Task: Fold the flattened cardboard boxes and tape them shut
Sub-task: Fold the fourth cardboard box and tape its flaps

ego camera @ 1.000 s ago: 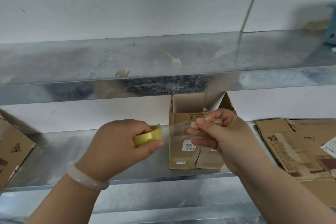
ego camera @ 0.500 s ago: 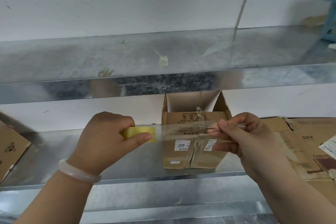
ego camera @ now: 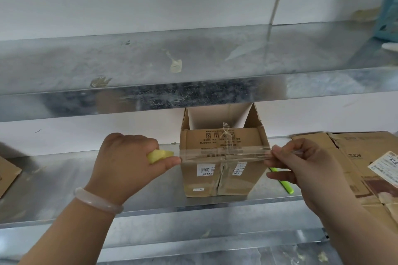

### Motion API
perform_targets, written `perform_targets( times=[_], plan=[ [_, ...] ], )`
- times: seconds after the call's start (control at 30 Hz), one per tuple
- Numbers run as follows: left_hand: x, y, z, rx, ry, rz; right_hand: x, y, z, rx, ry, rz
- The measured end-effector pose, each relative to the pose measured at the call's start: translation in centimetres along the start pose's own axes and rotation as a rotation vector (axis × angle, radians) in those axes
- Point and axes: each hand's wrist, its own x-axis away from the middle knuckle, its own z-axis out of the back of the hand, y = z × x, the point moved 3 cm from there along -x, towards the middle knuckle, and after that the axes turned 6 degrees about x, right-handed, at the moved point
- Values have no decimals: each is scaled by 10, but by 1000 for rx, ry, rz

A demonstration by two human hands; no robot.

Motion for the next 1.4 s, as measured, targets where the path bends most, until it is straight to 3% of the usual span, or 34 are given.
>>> perform_targets(
  times=[0.33,0.73,0.97,1.4],
  plan=[
    [-7,1,-23,1,-101,70,-20,15,8,212,43,-35],
    [-11,-1,-27,63,-120,81,-21,21,13,-141,-87,-128],
    [-12,-3,-33,127,-162,101,-28,41,11,-202,-76,-162],
    [-21,-8,-42,287,-230,156,-33,82,-14,-564,-181,-512]
  ],
)
